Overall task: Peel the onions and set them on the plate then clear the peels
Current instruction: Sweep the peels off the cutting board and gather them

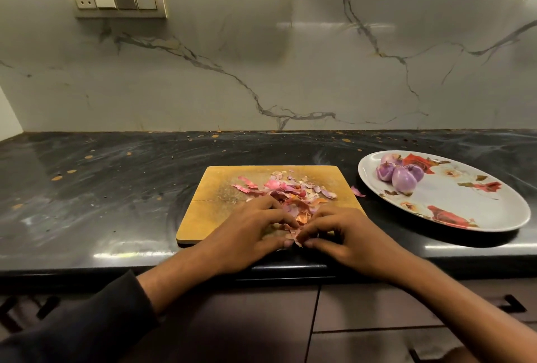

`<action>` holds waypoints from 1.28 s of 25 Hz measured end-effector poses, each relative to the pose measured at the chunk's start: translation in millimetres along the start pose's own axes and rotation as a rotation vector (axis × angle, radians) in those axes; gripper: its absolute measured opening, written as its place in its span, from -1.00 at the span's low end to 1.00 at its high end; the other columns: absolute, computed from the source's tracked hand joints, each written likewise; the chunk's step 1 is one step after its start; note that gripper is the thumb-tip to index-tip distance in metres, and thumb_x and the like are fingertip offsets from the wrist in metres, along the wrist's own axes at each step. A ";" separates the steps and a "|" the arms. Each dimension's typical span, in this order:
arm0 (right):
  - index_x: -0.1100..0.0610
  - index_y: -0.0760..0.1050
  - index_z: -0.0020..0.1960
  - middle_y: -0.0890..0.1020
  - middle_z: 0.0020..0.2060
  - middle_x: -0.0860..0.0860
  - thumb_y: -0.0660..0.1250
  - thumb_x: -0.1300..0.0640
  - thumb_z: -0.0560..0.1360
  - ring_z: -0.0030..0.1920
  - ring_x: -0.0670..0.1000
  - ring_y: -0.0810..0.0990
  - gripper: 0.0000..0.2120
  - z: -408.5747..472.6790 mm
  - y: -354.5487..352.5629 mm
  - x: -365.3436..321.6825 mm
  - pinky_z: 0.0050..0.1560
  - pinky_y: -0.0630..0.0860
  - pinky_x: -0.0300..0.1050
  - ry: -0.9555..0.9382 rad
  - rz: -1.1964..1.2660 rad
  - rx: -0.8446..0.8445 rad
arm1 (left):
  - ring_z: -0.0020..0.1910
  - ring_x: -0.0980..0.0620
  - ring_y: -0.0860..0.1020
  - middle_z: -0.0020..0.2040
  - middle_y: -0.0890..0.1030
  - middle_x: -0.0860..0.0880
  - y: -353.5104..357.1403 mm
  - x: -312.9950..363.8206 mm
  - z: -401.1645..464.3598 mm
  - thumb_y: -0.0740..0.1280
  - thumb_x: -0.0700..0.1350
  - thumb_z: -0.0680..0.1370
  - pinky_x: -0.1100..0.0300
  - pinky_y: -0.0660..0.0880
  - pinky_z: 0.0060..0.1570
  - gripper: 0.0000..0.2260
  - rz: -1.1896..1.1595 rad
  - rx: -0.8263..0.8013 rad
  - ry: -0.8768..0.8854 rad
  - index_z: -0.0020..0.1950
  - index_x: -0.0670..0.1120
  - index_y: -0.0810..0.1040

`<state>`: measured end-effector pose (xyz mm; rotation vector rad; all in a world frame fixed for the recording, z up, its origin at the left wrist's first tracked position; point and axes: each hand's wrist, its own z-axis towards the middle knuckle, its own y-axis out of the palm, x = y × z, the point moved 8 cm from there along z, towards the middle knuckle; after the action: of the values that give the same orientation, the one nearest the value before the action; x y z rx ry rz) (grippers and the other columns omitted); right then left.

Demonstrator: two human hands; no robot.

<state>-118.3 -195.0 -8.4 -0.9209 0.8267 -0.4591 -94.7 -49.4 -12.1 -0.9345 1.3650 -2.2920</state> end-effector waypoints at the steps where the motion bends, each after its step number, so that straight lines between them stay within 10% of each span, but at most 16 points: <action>1: -0.06 0.70 0.06 0.65 -0.08 -0.19 0.48 0.13 0.50 -0.02 -0.16 0.57 -0.83 2.0 0.7 0.1 -0.04 0.53 -0.23 -0.005 0.001 0.012 | 0.12 0.22 0.41 0.10 0.44 0.22 0.1 -1.9 -0.2 0.38 0.10 0.55 0.13 0.49 0.12 -0.75 -0.016 0.009 -0.003 0.23 0.20 0.56; 32: 0.06 0.60 -0.03 0.58 -0.11 -0.08 0.45 0.13 0.50 -0.09 -0.09 0.52 -0.93 124.0 3.6 86.6 -0.10 0.44 -0.28 0.199 -0.040 0.174 | 0.12 0.14 0.42 0.12 0.46 0.13 -7.3 -111.3 98.6 0.36 -0.05 0.59 0.15 0.44 0.18 -0.79 0.007 -0.001 -0.100 0.22 0.11 0.56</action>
<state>32.8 -187.2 -6.2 -0.7391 0.9338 -0.6551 54.1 -48.4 -14.6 -1.0283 1.3261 -2.2080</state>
